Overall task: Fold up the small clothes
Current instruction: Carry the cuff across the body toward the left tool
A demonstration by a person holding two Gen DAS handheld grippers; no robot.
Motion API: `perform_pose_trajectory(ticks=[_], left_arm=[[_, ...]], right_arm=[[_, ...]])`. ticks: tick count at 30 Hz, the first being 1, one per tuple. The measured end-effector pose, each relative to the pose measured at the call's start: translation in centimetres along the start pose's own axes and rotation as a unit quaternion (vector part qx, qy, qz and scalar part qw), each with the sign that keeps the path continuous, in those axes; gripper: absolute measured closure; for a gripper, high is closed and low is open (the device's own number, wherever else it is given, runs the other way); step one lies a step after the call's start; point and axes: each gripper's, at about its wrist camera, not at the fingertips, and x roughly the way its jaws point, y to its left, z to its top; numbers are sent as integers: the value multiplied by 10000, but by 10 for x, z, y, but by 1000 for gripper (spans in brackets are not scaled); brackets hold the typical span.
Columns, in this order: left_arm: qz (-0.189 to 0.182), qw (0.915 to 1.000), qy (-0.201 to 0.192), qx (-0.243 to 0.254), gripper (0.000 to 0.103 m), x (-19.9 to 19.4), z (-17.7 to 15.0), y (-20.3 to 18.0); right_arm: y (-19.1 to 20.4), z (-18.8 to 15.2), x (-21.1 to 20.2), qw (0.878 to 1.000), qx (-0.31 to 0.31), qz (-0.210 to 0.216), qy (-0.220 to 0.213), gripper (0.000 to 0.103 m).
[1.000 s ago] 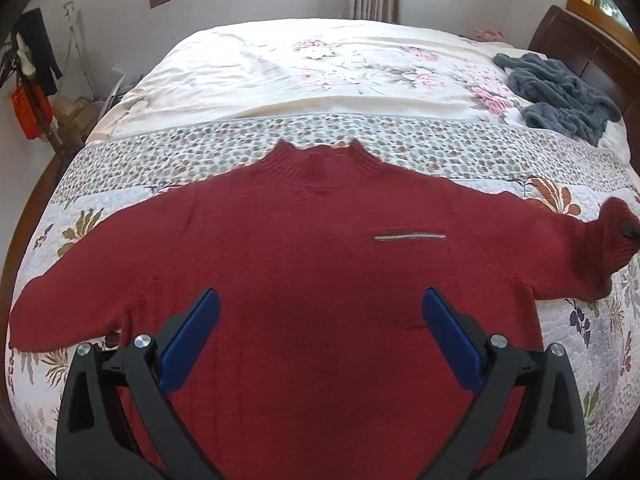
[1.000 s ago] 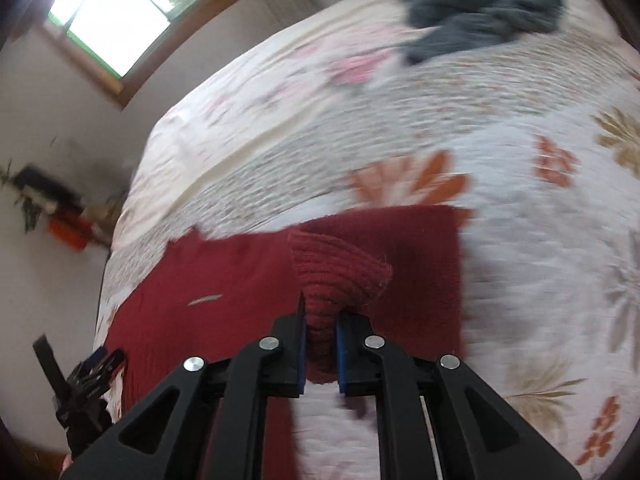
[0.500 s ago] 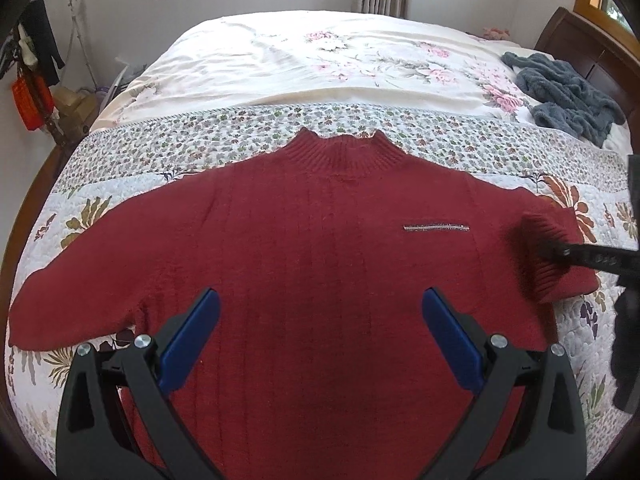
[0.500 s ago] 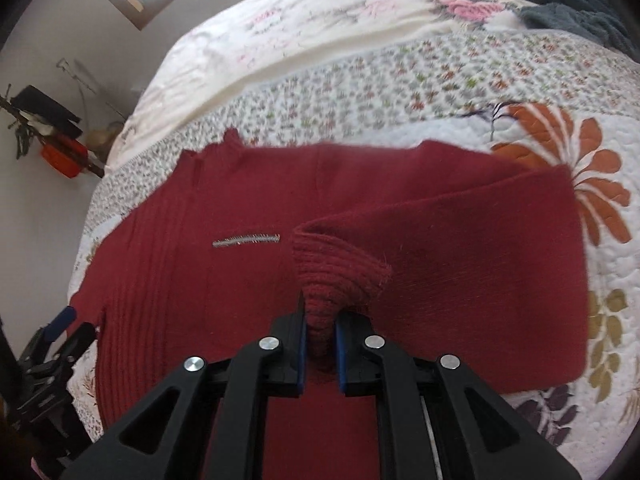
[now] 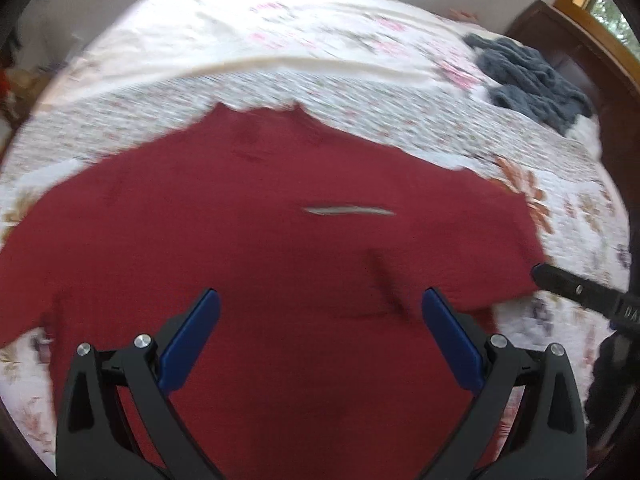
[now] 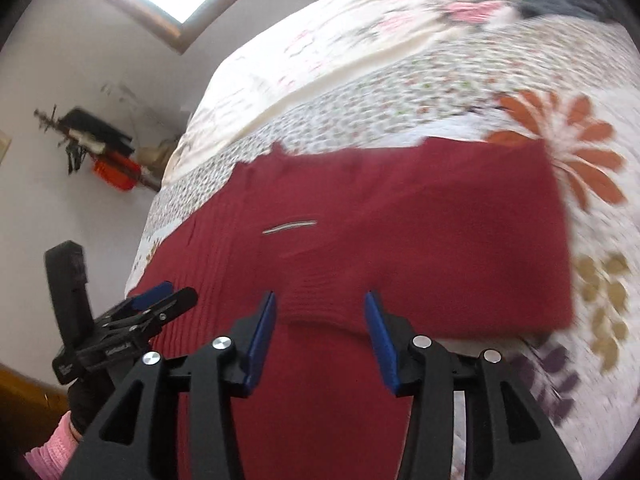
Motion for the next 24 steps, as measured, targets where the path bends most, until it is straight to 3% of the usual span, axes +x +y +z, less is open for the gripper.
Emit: perform_pose_trajectory(ticks=[6, 10, 11, 13, 17, 20, 24], left_arm=[[-681, 9931, 834, -470, 6, 54, 1, -20], [-1224, 9785, 1335, -990, 29, 91, -3, -28], [-1250, 9769, 1377, -1053, 29, 97, -3, -30], [-1203, 9783, 1311, -1063, 35, 100, -2, -34], [-1011, 9824, 1162, -1055, 85, 93, 4, -40], [-1181, 9805, 1032, -1181, 98, 81, 8, -37], [-1411, 9823, 655, -1044, 98, 53, 12, -42]], right_arm=[[-35, -31, -30, 9992, 332, -121, -203, 56], [-51, -50, -38, 9984, 429, -259, -272, 56], [-55, -54, -40, 9980, 484, -270, -304, 56], [-61, -60, -41, 9975, 565, -244, -336, 56], [-71, -66, -39, 9966, 683, -337, -325, 56], [-77, -67, -35, 9957, 792, -393, -294, 56], [-82, -69, -36, 9947, 884, -429, -311, 56]])
